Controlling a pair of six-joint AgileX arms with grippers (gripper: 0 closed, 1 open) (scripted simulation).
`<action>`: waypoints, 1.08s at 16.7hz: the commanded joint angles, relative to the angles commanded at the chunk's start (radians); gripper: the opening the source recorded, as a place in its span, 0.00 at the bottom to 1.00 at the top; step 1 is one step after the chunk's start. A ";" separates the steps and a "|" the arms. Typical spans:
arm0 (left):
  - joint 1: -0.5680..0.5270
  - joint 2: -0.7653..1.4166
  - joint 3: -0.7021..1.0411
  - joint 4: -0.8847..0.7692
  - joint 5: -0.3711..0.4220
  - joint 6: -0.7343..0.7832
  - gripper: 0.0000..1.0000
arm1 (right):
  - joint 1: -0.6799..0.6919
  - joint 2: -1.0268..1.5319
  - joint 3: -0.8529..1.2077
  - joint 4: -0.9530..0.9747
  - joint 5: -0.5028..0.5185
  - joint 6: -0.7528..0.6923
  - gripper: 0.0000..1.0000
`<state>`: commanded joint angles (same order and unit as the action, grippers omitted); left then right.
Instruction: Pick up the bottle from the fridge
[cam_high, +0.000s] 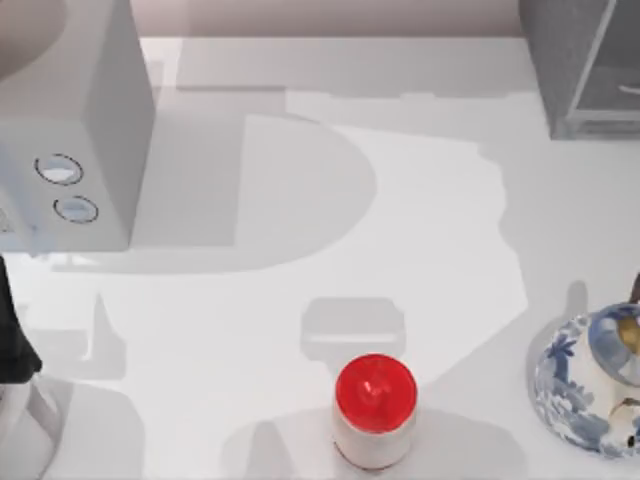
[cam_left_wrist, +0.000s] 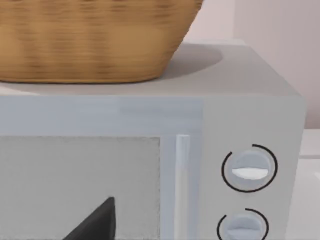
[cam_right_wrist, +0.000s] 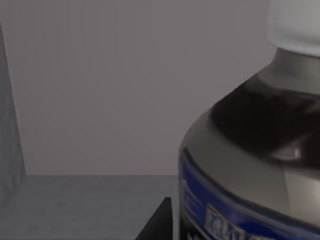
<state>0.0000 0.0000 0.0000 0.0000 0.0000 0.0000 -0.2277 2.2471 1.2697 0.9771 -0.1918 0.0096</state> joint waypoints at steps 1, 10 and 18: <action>0.000 0.000 0.000 0.000 0.000 0.000 1.00 | 0.000 0.000 0.000 0.000 0.000 0.000 0.00; 0.000 0.000 0.000 0.000 0.000 0.000 1.00 | -0.005 -0.042 0.014 -0.055 0.001 -0.001 0.00; 0.000 0.000 0.000 0.000 0.000 0.000 1.00 | -0.003 -0.117 0.045 -0.161 -0.002 0.002 0.00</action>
<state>0.0000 0.0000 0.0000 0.0000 0.0000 0.0000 -0.2310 2.1297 1.3147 0.8160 -0.1938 0.0121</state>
